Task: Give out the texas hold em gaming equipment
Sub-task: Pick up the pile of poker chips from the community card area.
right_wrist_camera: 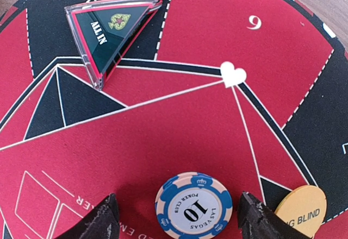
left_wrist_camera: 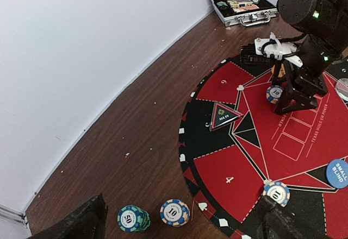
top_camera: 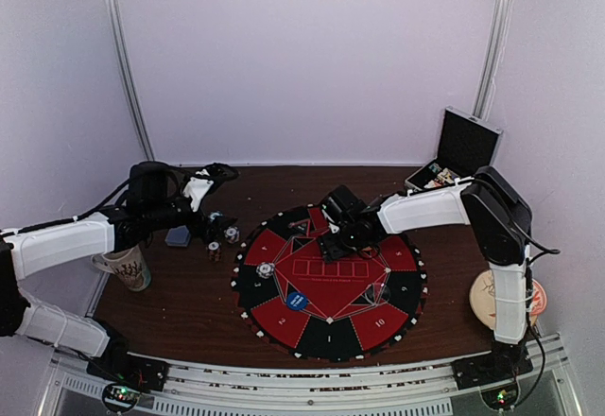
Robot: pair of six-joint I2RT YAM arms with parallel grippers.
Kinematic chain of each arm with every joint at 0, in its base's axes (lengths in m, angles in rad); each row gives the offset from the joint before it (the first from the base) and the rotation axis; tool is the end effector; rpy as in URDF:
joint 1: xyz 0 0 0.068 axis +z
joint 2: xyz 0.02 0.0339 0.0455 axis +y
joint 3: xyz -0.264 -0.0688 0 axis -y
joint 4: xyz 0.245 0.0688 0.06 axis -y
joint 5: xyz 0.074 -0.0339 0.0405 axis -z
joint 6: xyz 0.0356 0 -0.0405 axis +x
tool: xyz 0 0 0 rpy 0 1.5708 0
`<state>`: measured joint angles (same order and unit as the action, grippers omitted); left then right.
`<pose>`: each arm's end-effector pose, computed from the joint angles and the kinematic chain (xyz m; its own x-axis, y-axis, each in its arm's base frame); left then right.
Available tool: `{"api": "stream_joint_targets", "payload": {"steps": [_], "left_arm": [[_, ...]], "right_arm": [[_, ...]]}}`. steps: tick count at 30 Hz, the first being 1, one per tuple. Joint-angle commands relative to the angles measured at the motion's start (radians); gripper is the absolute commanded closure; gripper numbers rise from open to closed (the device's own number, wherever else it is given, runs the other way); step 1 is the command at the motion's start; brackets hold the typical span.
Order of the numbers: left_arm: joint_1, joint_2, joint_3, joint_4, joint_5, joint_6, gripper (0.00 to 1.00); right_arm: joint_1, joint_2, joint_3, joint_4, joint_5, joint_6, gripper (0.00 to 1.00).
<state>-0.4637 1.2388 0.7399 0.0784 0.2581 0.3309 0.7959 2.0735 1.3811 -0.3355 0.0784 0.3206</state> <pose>0.2435 -0.1319 0.2543 -0.1371 0.4198 -0.8972 0.7247 0.6600 0.1980 0.3033 0.3057 0.1409 -0.7841 -0.3517 -0.5114 -0.4604 0.8822 0.0992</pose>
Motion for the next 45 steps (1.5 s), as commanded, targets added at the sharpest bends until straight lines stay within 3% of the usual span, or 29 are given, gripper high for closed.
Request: {"api": "stream_joint_targets", "payload": {"steps": [1, 24, 45], "left_arm": [[0.005, -0.011, -0.014, 0.05, 0.005, 0.002, 0.02], [0.006, -0.012, -0.013, 0.047, -0.011, 0.003, 0.02], [0.006, -0.04, -0.019, 0.046, -0.019, 0.002, 0.02]], "right_arm": [[-0.004, 0.022, -0.01, -0.021, -0.009, -0.001, 0.28], [-0.004, -0.016, -0.017, -0.018, 0.033, 0.006, 0.66], [-0.054, -0.081, 0.055, -0.042, 0.063, 0.034, 0.68]]}}
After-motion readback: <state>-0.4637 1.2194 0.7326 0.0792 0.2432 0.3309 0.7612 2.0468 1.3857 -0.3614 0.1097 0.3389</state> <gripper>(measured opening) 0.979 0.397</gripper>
